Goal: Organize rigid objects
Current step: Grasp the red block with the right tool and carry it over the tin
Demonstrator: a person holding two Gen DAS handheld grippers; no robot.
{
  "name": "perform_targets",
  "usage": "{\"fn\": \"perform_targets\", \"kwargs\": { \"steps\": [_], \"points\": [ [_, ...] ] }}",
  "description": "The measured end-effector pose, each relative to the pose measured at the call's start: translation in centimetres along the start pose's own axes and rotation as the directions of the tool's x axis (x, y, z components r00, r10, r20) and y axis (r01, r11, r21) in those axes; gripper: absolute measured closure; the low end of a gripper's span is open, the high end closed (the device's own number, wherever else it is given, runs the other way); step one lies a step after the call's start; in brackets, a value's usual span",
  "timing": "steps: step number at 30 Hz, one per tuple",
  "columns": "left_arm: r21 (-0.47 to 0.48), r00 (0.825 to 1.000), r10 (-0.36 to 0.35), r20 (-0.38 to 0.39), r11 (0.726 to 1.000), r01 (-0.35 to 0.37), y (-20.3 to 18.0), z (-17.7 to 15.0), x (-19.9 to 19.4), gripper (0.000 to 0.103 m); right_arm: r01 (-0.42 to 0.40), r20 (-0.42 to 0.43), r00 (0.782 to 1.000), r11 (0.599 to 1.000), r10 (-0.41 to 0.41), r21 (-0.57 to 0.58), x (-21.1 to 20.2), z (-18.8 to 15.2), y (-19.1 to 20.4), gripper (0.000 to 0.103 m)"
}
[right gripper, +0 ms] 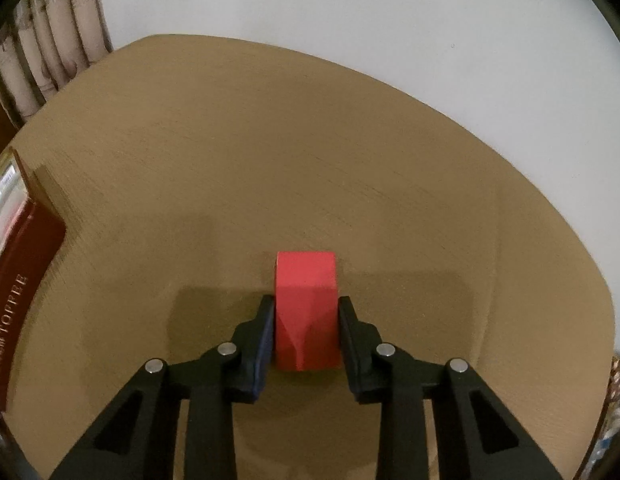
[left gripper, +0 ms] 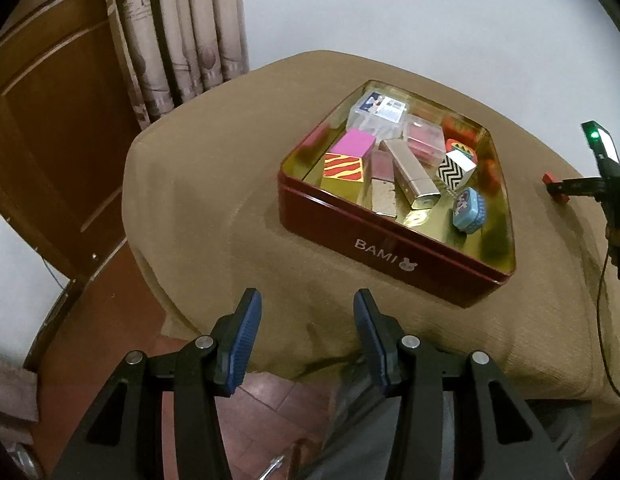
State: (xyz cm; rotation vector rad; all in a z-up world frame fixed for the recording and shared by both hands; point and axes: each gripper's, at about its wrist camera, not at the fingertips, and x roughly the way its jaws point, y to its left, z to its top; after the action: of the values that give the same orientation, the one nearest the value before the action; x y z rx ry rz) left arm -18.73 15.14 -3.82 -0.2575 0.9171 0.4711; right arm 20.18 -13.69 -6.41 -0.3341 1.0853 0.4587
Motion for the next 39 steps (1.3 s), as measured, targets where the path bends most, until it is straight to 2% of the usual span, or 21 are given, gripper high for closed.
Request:
{"fn": "perform_targets", "kwargs": {
  "steps": [2,3,5,8,11,14,17,27,29,36,39],
  "points": [
    [-0.010,1.000,-0.008,0.008,1.000,0.008,0.4,0.0,-0.5,0.058,-0.076,0.024,0.997,0.997,0.075,0.023,-1.7,-0.6,0.1,0.073],
    [-0.012,1.000,-0.006,0.014,1.000,0.007,0.6,0.1,-0.9,0.057,-0.151,0.057,0.987,0.988,0.150,0.016,-3.4,-1.0,0.9,0.073],
    [-0.016,1.000,0.002,0.024,1.000,-0.001,0.8,0.0,-1.4,0.044,-0.216,0.092,0.972,0.976,0.215,-0.002,-6.0,-1.3,2.4,0.073],
    [-0.014,0.999,-0.004,0.054,1.000,0.005,1.0,-0.3,-2.4,0.044,-0.325,0.135,0.934,0.943,0.331,-0.062,-10.8,-1.8,6.6,0.073],
    [0.024,0.997,0.017,0.078,1.000,-0.019,0.8,-0.5,-3.1,0.044,-0.432,0.115,0.884,0.887,0.452,-0.162,-14.1,-2.1,12.2,0.073],
    [0.027,0.997,0.002,0.072,1.000,-0.004,1.1,-0.6,-3.3,0.044,-0.466,0.059,0.867,0.847,0.495,-0.255,-14.8,-2.6,17.6,0.073],
    [0.037,0.998,0.009,0.055,0.999,-0.011,1.6,-0.8,-3.1,0.044,-0.480,-0.008,0.865,0.821,0.502,-0.310,-13.4,-2.4,21.9,0.073],
    [0.016,1.000,-0.021,-0.002,1.000,0.021,2.2,-0.9,-1.8,0.044,-0.459,-0.166,0.887,0.780,0.431,-0.426,-9.2,-4.9,28.9,0.073],
    [0.024,0.999,-0.033,-0.025,0.999,0.034,2.1,-1.0,-1.5,0.044,-0.462,-0.188,0.886,0.778,0.423,-0.427,-8.6,-5.1,29.2,0.073],
    [0.016,0.998,-0.045,-0.046,0.999,0.046,2.2,-1.1,-1.1,0.044,-0.399,-0.211,0.917,0.789,0.339,-0.466,-6.3,-5.9,30.0,0.073],
    [0.013,0.996,-0.052,-0.066,0.998,0.053,2.1,-1.1,-0.8,0.044,-0.409,-0.217,0.912,0.789,0.347,-0.458,-5.8,-6.1,30.1,0.072]
  ]
}}
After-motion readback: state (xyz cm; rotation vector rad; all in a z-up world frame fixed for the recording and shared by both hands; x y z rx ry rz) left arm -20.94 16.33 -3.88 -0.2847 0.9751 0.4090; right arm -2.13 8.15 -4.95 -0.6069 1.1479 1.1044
